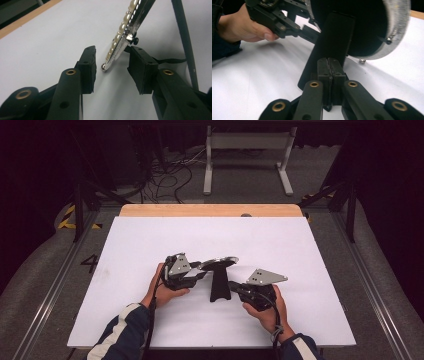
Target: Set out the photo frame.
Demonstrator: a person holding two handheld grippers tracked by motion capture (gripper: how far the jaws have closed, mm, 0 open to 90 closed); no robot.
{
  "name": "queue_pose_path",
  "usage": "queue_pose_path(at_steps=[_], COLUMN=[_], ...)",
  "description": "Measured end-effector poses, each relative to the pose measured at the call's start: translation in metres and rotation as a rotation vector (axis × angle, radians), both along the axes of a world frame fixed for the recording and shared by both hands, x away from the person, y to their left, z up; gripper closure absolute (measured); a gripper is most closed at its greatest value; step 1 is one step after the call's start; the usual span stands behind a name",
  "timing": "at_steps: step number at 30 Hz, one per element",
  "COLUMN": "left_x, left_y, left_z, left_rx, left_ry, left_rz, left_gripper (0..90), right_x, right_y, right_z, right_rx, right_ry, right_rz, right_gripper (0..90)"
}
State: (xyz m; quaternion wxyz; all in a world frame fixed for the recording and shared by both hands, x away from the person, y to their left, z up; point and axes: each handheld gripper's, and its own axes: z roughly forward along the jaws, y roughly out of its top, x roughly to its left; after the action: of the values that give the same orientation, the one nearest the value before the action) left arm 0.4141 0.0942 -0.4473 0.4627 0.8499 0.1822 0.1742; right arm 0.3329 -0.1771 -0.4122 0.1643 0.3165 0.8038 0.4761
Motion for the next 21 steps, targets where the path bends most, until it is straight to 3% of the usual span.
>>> queue_pose_path(at_steps=[4,13,21], left_x=[0.002,0.004,0.004], left_y=[-0.004,-0.007,-0.007], left_z=[-0.002,-0.005,-0.006], left_rx=[0.018,0.012,0.024], left_ry=[-0.001,0.011,-0.001], left_rz=[0.01,0.011,0.008], left_gripper=[62.7,70.0,74.9], right_x=[-0.005,-0.012,-0.013], right_y=[0.01,0.037,0.072], right_z=[-0.001,-0.005,-0.028], right_rx=[-0.019,-0.032,-0.09], right_ry=[-0.027,-0.08,-0.057], right_rz=[0.007,0.019,0.009], right_gripper=[90.0,90.0,90.0])
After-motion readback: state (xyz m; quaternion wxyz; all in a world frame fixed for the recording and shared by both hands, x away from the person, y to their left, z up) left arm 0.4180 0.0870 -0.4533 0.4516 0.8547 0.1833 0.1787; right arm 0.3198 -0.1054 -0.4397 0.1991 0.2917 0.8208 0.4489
